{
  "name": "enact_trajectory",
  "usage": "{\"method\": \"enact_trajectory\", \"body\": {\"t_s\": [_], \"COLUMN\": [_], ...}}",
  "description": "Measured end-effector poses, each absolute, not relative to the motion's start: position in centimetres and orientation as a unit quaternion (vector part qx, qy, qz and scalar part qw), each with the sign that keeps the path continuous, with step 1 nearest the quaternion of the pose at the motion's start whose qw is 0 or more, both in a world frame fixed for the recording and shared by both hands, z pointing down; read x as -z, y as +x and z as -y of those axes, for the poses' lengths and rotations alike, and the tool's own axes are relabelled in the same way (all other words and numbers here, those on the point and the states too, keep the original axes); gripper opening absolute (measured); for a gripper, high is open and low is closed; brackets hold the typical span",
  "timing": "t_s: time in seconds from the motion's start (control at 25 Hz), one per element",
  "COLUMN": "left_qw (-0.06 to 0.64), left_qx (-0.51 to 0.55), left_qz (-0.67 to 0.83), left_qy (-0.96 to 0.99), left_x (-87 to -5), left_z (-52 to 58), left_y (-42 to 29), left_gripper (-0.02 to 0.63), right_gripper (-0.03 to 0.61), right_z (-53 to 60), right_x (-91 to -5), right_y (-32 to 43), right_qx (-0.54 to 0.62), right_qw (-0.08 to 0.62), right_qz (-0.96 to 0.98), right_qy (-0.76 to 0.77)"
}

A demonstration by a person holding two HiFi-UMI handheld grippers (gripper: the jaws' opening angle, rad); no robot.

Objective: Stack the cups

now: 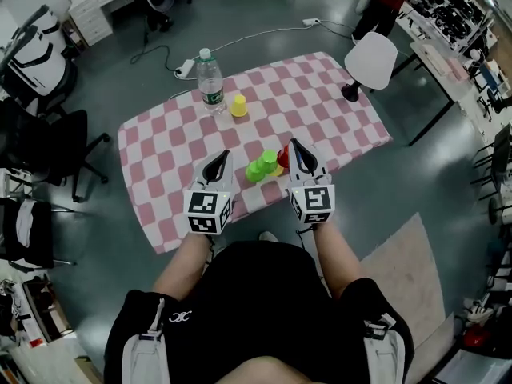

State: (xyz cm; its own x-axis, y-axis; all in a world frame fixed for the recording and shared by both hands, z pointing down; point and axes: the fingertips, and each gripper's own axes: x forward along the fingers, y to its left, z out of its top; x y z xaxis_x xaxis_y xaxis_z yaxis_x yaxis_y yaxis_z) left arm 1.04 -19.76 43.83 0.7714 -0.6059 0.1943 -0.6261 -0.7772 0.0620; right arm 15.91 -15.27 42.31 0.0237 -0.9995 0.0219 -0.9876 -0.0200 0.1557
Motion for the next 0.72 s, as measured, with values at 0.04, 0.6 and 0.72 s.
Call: {"method": "enact_trajectory", "body": {"t_s": [0.04,0.6,0.72], "left_qw": [0.063,0.089,0.089], "left_qx": [-0.082,-0.094,-0.095], "left_qz": [0.329,0.343,0.351], "left_qy": [0.939,0.93,0.927], "left_x": [-43.9,-46.7,-46.8], "left_z": [19.9,21.2,21.9], "left_y": [0.5,-5.3,-5.2], "left_gripper": [0.015,0.015,0.015], "right_gripper": [0.004,0.005,0.006], "right_z": [15.4,17.5,19.3], "right_x": [-42.4,-38.7,-37.2], "right_y": [15.5,14.5,16.1], "right_qx": [0.046,0.064,0.072], "right_qw": [0.067,0.199,0.251], "right_qz": [0.7,0.744,0.764], "right_qy": [0.71,0.635,0.59]}}
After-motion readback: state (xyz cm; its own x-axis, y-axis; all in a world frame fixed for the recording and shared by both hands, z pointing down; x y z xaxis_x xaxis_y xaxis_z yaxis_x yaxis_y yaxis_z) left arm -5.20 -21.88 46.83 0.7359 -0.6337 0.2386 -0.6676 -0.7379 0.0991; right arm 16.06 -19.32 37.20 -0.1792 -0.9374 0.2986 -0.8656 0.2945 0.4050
